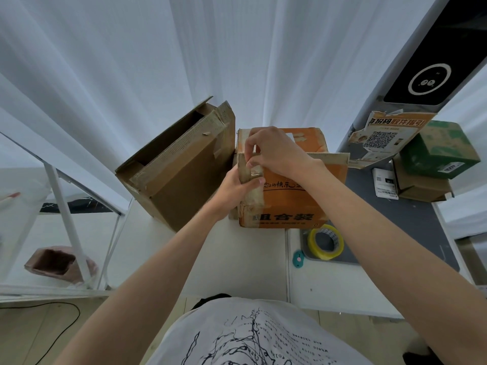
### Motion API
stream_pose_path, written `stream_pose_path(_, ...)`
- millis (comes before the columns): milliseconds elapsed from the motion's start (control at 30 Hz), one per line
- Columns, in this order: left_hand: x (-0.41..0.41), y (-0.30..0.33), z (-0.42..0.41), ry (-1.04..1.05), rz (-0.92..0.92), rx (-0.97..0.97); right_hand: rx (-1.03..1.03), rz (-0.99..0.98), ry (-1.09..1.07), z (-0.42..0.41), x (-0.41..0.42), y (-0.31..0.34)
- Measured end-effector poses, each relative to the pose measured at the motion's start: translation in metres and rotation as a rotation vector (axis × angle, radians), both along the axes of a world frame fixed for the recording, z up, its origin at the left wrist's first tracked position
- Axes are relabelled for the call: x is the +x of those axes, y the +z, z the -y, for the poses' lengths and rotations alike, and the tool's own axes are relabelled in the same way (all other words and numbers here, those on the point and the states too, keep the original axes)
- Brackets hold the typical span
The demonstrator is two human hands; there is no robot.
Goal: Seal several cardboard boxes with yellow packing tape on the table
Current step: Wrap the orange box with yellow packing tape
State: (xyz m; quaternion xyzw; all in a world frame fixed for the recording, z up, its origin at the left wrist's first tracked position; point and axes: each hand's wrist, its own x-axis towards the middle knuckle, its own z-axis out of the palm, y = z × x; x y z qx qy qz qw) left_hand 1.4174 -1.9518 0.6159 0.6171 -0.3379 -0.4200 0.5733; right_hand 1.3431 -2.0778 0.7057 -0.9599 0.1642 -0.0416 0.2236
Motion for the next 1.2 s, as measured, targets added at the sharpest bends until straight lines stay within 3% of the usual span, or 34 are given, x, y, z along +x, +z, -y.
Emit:
stream_pose_path(667,0.001,-0.006,0.001,0.039,-0.03,0.004,-0.017,0.067,0.018,0.009,0.007,-0.009)
stream_pose_path(1200,0.008,-0.003,0.002,0.031,0.003,-0.021,0.396,0.137,-0.077,0.029,0.008,-0.024)
